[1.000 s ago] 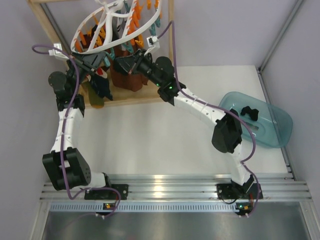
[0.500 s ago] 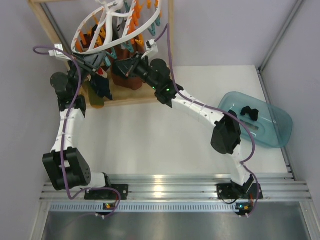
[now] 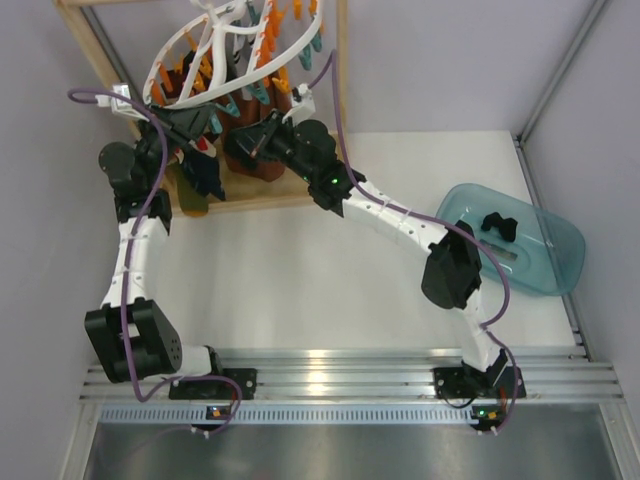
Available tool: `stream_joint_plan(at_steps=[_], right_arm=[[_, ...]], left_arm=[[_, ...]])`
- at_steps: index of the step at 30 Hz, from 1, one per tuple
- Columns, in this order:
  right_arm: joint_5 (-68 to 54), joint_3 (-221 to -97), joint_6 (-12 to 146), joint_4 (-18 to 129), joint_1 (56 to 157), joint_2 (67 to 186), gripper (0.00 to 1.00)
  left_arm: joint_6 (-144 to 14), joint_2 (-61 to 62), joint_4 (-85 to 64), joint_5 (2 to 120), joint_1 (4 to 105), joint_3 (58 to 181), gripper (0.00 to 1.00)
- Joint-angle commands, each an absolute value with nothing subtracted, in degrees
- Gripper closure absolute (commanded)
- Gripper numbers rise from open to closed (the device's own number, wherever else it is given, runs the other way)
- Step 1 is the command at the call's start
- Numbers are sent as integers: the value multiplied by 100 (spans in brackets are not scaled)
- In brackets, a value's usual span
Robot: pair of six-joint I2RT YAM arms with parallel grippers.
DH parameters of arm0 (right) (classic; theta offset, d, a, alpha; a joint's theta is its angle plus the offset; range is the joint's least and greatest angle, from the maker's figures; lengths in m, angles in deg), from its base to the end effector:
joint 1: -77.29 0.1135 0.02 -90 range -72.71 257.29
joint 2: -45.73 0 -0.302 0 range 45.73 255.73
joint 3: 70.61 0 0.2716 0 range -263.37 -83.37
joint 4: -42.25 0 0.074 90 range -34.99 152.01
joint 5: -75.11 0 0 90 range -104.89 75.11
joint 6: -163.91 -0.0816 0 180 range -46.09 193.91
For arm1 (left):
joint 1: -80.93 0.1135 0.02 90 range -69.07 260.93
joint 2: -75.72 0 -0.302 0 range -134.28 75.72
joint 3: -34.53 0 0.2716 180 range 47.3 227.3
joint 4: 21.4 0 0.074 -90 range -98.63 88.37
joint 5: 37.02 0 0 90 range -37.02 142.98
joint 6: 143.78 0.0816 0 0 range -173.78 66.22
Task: Clip the socks to the hanger
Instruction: Clamp the sock onto the hanger.
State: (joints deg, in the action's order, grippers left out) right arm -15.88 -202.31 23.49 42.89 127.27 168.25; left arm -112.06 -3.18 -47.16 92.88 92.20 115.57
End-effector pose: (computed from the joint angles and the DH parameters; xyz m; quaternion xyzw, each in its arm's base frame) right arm 0.3897 0.4619 0.4346 0.0091 0.6524 0.5786 0.4894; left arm 0.3574 0.0178 0.4839 -0.0364 0.5650 -0.4826 0.6683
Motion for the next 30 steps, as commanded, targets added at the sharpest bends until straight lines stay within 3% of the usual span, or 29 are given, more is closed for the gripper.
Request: stream_joint_plan(at_steps=[1,14,30], right_arm=[[-1515,-20571,2328,3981,12836,16904,100],[-777,-20773,2636,3594,12765,17036,100],[-1102,-21406,2223,3567,12651,17265,100]], left_arm=[[-10845,-163,-4590,9965,9174,11743,100],[-10450,-321,-4081,10404,9174,12138,100],[-10142,-470,-3658,10695,9165,12367,100]])
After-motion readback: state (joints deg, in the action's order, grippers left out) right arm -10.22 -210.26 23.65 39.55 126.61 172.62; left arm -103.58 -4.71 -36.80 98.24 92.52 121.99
